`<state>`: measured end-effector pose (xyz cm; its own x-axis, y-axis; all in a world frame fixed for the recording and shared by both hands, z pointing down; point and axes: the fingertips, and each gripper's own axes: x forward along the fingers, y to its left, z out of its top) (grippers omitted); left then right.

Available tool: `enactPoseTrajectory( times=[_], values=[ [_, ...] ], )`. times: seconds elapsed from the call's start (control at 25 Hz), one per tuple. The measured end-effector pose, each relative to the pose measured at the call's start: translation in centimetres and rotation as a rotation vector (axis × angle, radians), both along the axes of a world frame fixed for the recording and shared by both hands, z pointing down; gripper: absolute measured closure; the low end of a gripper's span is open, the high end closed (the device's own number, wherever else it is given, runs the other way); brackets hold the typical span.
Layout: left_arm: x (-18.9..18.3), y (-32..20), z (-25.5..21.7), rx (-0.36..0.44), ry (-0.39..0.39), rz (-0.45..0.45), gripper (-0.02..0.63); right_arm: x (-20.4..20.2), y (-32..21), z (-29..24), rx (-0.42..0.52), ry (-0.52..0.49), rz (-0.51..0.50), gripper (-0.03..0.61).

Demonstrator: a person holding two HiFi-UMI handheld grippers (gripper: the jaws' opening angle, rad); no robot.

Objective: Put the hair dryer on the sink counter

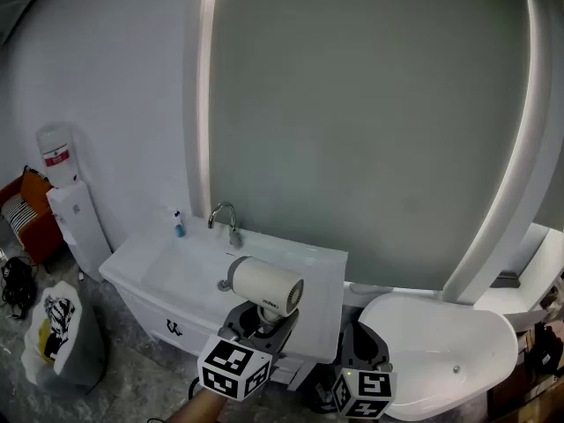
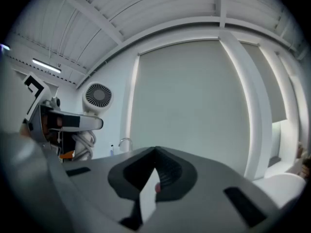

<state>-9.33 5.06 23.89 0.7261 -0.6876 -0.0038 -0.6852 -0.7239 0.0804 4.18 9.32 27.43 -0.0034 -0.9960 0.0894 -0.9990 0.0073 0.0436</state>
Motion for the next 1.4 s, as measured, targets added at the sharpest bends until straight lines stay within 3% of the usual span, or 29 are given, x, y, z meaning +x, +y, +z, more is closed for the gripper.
enactPoseTrajectory(
  times=[0.68, 1.4],
  values=[
    [1.2, 0.0, 0.3, -0.006, -0.015, -0.010, 0.414, 1.1, 0.0, 0.2, 0.012, 0.010, 0.000, 0.557],
    [5.8, 2.6, 0.3, 0.003, -0.020, -0.069, 0.414, 5.6, 1.9, 0.5, 0.011, 0.013, -0.074, 0.557]
  ],
)
